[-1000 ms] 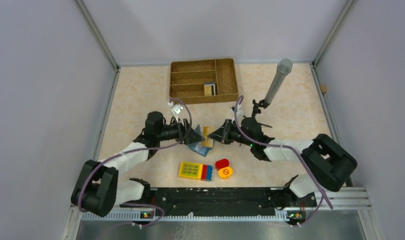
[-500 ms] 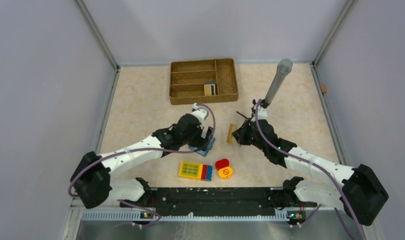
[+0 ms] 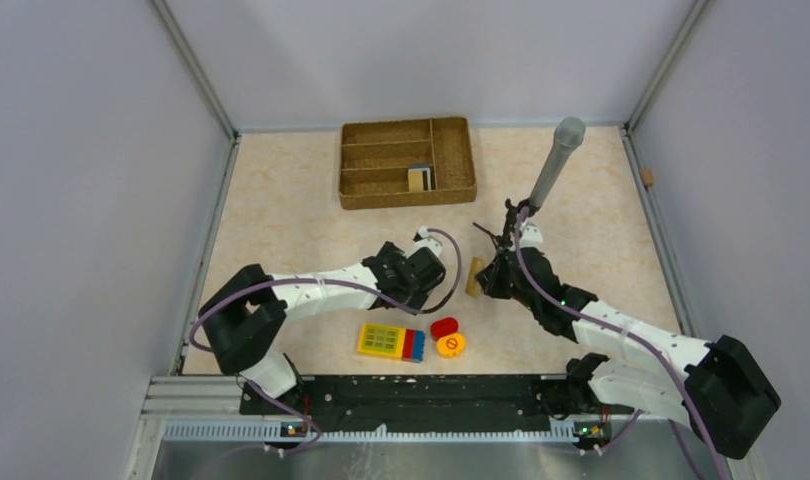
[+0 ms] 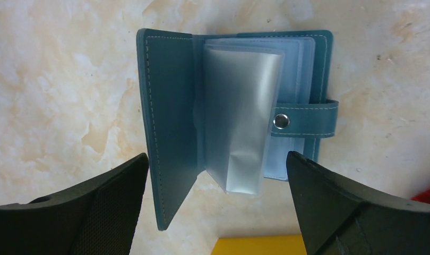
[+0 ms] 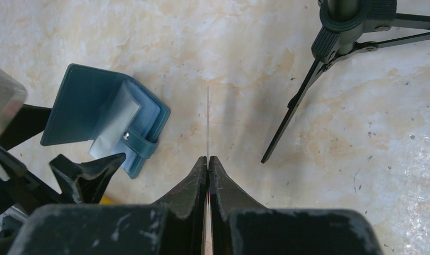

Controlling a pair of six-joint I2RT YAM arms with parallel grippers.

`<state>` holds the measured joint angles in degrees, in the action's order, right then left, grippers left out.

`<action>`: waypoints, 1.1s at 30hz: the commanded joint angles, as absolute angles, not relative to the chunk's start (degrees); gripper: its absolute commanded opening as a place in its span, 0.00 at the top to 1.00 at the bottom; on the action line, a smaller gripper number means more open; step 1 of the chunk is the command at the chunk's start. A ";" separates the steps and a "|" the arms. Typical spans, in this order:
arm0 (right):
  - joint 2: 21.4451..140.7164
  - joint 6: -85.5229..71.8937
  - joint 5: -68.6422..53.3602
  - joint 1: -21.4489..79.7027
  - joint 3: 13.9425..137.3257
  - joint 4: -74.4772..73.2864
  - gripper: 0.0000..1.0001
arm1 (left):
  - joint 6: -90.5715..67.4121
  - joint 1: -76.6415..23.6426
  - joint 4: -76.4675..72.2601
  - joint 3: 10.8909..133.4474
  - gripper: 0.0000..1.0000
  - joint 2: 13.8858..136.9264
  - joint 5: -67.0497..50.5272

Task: Put the credit cards into the card holder
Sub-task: Insert the credit card into the card holder.

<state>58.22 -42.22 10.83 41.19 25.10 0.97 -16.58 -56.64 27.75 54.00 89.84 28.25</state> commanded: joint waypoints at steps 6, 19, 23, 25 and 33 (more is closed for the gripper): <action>57.48 -42.68 9.61 39.23 23.71 4.39 1.00 | -17.18 -59.53 32.13 58.21 0.13 94.54 38.72; 60.24 -43.24 6.97 38.63 23.55 7.16 1.00 | -15.38 -60.23 33.93 59.22 0.45 94.99 42.31; 60.13 -43.10 6.71 38.59 24.09 6.80 1.00 | -16.74 -60.23 34.60 59.05 0.71 93.60 41.87; 59.96 -42.90 6.66 38.59 24.74 6.18 1.00 | -18.98 -60.07 34.71 58.63 0.86 92.48 40.75; 56.92 -41.93 4.87 38.58 27.25 3.56 1.00 | -32.98 -53.83 33.09 57.52 1.00 81.39 25.61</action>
<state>59.88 -42.57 6.35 39.18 23.70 3.22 -24.38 -57.04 34.79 57.19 90.39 32.82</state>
